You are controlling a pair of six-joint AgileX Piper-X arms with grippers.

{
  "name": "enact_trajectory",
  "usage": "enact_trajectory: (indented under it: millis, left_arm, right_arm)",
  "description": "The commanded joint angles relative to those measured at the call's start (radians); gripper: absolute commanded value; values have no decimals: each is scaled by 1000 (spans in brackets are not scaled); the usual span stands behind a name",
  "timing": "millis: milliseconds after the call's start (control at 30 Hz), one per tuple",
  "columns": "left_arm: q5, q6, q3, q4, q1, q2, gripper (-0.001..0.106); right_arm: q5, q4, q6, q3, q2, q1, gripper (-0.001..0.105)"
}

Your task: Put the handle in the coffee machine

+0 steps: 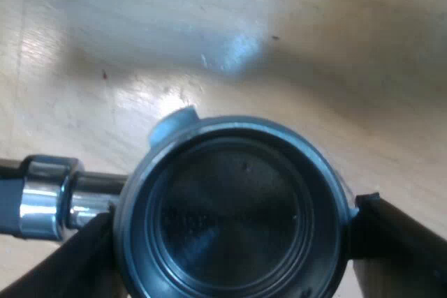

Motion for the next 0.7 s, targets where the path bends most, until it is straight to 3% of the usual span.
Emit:
enact_trajectory:
  millis: [33,267,533,700]
  left_arm:
    - [96,45,-1,-17,-4,-14,0]
    - [103,84,-1,-17,-7,-22,0]
    - [99,94,-1,-4,-4,-56,0]
    - [92,112,-1,14,-4,-78,0]
  right_arm:
    - [-70,-105,-43,-17,-18,2,88]
    - [-67,-125,-22,-36,-18,2,87]
    - [31,-125,-22,-132,-18,2,87]
    - [31,-113,-22,-166,-18,2,87]
